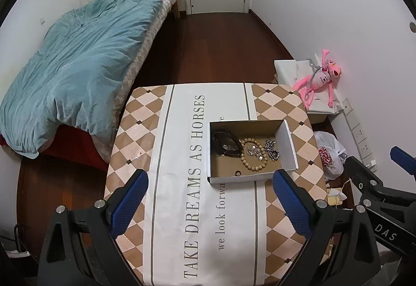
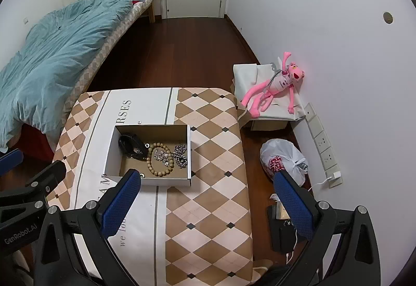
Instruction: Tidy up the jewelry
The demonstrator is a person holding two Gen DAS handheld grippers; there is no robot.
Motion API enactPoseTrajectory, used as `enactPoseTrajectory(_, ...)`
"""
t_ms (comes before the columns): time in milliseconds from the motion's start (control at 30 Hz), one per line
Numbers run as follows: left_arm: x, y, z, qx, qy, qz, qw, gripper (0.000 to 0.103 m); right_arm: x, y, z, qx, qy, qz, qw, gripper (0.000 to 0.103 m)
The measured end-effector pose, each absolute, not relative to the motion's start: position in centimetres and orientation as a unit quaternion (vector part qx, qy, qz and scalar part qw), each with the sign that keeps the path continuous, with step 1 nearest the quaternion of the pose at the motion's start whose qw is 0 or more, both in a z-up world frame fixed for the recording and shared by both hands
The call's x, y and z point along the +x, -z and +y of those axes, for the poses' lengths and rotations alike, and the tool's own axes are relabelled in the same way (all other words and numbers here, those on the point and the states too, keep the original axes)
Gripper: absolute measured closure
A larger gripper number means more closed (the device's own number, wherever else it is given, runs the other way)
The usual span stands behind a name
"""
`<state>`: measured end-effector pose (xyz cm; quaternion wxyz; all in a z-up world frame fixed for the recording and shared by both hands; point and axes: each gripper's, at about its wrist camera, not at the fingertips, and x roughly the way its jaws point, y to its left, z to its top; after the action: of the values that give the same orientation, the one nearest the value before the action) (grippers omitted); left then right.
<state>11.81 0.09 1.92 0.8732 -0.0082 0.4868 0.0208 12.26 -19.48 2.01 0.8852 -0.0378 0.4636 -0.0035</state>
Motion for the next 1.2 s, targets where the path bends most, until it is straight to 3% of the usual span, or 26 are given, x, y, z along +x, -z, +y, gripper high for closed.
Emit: enactPoseTrajectory(1200, 11.52, -1.98, 0.33, -0.007, -0.03, 0.482, 0.875, 0.005, 11.74, -2.44, -20.4, -0.032, 0.008, 0.46, 0.887, 0.0)
